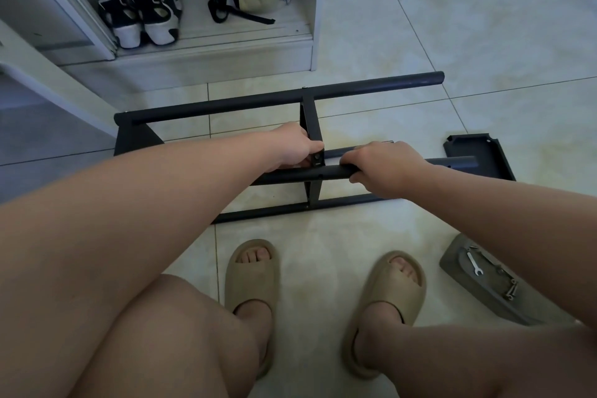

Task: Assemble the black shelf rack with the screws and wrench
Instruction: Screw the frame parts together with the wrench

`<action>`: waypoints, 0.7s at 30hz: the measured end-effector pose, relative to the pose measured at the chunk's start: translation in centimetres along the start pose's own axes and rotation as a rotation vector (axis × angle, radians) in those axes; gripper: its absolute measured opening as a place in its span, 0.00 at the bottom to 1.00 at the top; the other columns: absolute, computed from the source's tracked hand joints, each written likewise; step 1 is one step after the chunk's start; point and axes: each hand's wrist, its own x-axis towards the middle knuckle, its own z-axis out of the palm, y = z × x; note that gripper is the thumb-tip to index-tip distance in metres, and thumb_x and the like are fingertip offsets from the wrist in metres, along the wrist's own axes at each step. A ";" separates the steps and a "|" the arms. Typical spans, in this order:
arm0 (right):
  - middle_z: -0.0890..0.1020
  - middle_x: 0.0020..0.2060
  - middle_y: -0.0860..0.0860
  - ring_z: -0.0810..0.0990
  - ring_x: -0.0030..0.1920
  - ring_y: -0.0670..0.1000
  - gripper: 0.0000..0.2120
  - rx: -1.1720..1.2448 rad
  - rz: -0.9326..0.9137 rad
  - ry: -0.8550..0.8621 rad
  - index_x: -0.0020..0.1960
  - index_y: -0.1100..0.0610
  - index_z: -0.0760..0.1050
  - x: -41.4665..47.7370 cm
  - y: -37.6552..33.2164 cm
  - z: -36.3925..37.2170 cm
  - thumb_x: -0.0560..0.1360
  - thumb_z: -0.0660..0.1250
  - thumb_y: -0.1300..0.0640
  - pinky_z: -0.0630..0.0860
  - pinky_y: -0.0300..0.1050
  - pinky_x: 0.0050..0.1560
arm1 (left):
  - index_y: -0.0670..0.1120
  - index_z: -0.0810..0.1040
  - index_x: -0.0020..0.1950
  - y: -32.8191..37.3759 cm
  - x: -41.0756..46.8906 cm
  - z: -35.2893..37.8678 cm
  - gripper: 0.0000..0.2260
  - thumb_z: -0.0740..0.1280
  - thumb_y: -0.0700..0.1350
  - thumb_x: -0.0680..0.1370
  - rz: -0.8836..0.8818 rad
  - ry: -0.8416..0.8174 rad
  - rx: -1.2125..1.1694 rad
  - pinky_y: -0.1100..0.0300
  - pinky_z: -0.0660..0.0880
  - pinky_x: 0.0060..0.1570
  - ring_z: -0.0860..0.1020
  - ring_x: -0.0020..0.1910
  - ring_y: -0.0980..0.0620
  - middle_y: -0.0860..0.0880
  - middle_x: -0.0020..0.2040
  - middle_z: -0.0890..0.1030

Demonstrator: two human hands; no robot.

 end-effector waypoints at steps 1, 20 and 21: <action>0.80 0.55 0.48 0.78 0.54 0.55 0.08 -0.001 0.001 0.008 0.62 0.47 0.73 0.0 0.0 -0.1 0.83 0.60 0.52 0.72 0.49 0.46 | 0.41 0.81 0.55 -0.1 0.0 0.0 0.15 0.67 0.52 0.81 0.008 0.008 0.012 0.55 0.75 0.50 0.82 0.49 0.43 0.42 0.53 0.85; 0.78 0.53 0.48 0.77 0.53 0.54 0.11 -0.016 0.053 0.083 0.65 0.48 0.73 0.4 0.2 -0.9 0.85 0.57 0.53 0.68 0.48 0.42 | 0.42 0.81 0.54 0.0 -0.8 -0.4 0.17 0.65 0.56 0.80 0.037 0.053 0.171 0.58 0.67 0.37 0.74 0.41 0.50 0.49 0.43 0.76; 0.78 0.53 0.48 0.77 0.53 0.54 0.11 -0.015 0.055 0.083 0.65 0.48 0.73 0.3 0.2 -0.9 0.85 0.58 0.52 0.68 0.48 0.41 | 0.42 0.81 0.54 0.1 -1.1 -0.4 0.18 0.64 0.56 0.81 0.037 0.062 0.167 0.59 0.67 0.36 0.74 0.40 0.50 0.48 0.43 0.77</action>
